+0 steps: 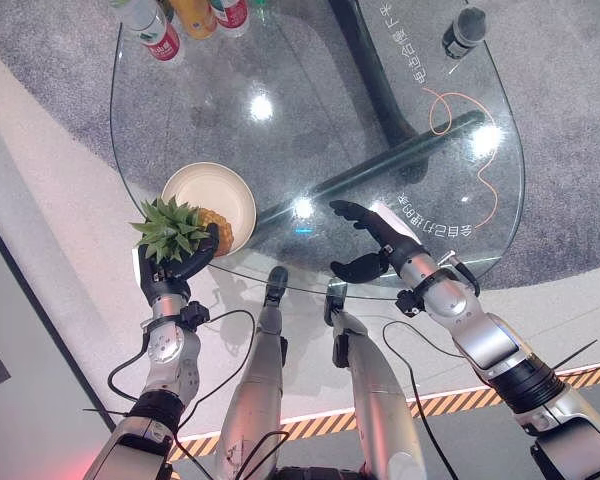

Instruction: Pick up the fruit to the plate

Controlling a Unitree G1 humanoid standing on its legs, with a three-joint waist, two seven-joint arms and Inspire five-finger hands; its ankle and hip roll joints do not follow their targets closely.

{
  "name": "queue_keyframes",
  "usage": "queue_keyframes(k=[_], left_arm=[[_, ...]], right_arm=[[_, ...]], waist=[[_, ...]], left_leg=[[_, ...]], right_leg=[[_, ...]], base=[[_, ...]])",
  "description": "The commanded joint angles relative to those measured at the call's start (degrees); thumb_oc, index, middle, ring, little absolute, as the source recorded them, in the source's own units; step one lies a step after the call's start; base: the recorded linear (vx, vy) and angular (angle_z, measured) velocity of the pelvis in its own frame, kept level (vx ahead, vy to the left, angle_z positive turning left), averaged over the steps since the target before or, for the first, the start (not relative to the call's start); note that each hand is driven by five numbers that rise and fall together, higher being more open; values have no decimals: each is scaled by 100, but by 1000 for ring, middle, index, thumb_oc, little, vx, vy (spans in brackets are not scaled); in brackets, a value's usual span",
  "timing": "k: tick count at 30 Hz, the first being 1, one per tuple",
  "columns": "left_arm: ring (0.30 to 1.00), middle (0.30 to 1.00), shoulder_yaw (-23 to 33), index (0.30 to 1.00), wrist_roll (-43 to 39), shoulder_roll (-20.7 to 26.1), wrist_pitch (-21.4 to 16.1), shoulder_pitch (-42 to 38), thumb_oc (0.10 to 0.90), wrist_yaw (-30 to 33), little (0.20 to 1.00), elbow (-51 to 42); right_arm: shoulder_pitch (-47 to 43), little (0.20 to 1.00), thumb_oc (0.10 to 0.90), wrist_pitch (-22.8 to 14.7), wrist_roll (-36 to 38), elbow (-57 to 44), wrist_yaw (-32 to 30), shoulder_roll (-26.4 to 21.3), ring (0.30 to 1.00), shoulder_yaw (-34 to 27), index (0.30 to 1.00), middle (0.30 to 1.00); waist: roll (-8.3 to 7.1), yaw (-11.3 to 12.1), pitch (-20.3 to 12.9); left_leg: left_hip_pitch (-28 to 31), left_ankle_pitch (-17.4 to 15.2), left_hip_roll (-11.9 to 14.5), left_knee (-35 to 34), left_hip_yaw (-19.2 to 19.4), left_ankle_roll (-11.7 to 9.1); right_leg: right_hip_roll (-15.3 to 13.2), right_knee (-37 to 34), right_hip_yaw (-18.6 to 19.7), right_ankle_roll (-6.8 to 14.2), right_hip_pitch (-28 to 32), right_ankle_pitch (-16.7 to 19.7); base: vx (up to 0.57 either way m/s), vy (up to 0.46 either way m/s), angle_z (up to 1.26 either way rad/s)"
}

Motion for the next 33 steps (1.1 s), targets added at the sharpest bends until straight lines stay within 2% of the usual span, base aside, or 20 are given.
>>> queue_keyframes(k=[1,9,15,33], left_arm=[[900,900,92,900,658,-85,-533,-229,800,173,900,-642],[900,900,105,900,871,124,-757,-910,800,461,900,-684],[900,900,91,900,1032,150,-793,-1208,800,636,900,-687],[900,900,179,900,1201,130,-1038,-1349,800,977,900,-635]], right_arm=[[41,900,800,-471,-60,-778,-86,-130,900,-114,900,900],[-158,900,800,-486,-85,-583,-57,-94,900,-40,900,900],[-247,900,800,-467,-169,-475,-47,17,900,-3,900,900],[-354,900,800,-485,-268,-349,-30,147,900,37,900,900]], waist=[[203,-375,-111],[223,-507,-111],[241,-554,-111],[238,-543,-111]], left_leg=[[-154,-342,-379,387,-80,374],[-312,-271,-377,390,30,358],[-390,-255,-385,391,79,349],[-444,-240,-386,327,107,329]], right_leg=[[7,-164,-212,252,50,244],[24,-207,-77,263,-135,364],[29,-232,-11,284,-222,415],[29,-265,-20,310,-288,425]], base=[[-25,0,-6],[-10,24,-5],[-9,16,-10],[0,0,0]])
